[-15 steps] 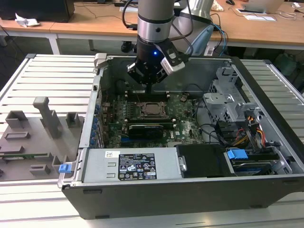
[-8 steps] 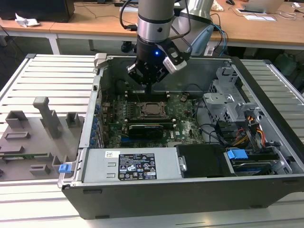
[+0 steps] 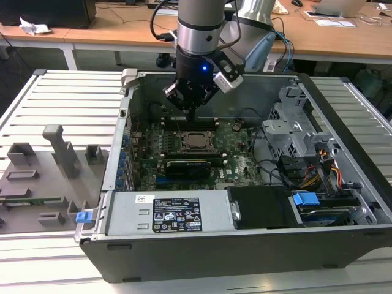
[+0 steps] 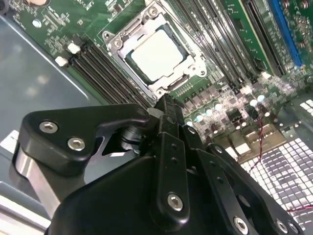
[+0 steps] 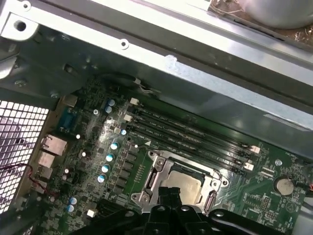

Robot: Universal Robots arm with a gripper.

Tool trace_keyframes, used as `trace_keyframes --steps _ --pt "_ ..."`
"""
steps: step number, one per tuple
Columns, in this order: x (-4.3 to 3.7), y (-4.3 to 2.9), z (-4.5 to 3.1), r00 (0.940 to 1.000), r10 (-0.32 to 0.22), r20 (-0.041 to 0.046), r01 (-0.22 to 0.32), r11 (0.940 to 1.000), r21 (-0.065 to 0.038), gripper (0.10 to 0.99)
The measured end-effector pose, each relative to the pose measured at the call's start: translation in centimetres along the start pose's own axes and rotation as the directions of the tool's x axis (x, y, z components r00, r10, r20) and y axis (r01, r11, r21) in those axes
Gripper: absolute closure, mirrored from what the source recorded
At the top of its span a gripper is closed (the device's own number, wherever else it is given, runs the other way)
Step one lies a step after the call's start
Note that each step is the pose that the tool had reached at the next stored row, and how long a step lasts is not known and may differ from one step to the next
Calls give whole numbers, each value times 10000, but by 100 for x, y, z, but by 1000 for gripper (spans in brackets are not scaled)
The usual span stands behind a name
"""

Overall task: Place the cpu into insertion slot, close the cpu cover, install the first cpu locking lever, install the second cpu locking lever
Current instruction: 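Install the first cpu locking lever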

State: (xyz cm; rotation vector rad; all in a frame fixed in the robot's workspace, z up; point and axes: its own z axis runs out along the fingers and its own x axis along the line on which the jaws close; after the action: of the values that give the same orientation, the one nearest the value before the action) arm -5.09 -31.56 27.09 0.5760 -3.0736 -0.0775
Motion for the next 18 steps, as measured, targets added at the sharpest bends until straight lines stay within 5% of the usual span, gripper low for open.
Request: trace_keyframes --steps 8,14,18 --pt "82 31 18 9992 409 21 -409 9992 -4 980" --pt "85 32 40 9908 1352 69 -1352 9908 -12 980" --pt "99 40 41 9894 1451 75 -1451 9894 -13 980"
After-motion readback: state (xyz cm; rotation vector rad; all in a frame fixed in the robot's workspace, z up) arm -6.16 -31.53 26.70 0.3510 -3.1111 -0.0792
